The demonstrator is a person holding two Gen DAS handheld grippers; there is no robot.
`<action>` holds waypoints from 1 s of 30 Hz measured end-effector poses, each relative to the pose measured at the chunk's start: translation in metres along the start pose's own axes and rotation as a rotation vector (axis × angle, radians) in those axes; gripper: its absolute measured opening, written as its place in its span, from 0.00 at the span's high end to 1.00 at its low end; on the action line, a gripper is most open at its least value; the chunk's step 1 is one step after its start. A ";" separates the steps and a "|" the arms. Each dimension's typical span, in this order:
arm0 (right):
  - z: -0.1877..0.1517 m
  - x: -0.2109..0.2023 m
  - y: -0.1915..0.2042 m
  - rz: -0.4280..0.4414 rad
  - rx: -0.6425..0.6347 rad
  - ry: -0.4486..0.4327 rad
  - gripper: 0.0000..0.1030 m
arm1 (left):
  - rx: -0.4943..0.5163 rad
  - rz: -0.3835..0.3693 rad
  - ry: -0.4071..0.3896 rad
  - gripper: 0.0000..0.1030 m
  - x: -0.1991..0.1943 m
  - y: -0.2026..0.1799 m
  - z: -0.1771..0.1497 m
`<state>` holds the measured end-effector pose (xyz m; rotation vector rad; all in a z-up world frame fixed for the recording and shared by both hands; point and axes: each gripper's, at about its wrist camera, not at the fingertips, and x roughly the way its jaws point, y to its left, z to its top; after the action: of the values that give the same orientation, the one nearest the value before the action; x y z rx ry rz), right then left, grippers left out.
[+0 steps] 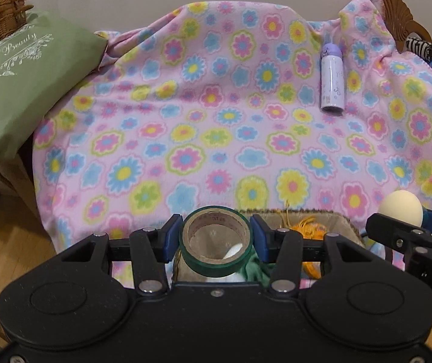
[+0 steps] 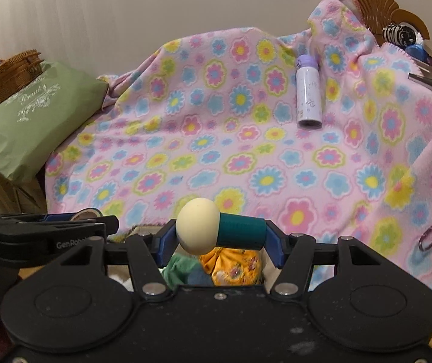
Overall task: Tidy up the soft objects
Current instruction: 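Lift the tape roll and applicator and carry both over the basket, then open the left gripper to drop the tape roll while the right gripper drops the applicator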
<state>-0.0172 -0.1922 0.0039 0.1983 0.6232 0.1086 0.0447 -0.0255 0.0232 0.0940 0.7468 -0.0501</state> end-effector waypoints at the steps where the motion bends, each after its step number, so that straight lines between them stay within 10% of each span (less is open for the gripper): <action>1: -0.002 0.000 0.001 0.003 -0.002 0.009 0.43 | -0.001 0.000 0.005 0.53 0.001 0.000 -0.002; 30: -0.007 0.012 -0.006 -0.020 0.035 0.100 0.42 | 0.008 0.003 0.070 0.53 0.015 -0.012 -0.022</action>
<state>-0.0110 -0.1946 -0.0099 0.2212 0.7267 0.0891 0.0393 -0.0354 -0.0040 0.1053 0.8161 -0.0470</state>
